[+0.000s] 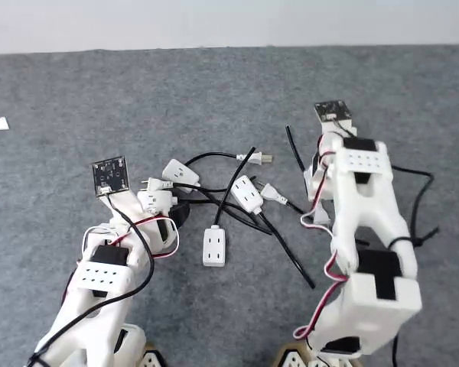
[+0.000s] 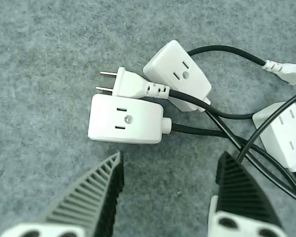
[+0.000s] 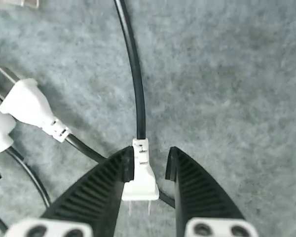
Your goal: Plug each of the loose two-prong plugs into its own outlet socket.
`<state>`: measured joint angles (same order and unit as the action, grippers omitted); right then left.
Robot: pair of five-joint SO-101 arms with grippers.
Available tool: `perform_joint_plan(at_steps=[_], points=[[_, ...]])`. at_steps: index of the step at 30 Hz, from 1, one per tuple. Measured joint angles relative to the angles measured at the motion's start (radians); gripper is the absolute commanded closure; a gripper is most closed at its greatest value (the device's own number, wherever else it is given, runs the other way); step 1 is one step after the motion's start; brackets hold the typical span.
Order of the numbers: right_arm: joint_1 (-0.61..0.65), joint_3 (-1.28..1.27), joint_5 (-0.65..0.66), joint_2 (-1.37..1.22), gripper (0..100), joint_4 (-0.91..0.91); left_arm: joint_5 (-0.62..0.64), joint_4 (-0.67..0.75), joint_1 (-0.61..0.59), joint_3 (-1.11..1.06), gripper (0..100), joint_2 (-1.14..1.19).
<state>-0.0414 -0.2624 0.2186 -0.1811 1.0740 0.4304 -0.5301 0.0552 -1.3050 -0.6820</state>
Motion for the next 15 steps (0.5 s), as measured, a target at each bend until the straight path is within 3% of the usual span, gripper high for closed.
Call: perform_joint_plan(at_steps=[15], points=[[0.006, 0.100, 0.017, -0.176, 88.4, -0.037, 0.000, 0.000, 0.000, 0.000, 72, 0.000]])
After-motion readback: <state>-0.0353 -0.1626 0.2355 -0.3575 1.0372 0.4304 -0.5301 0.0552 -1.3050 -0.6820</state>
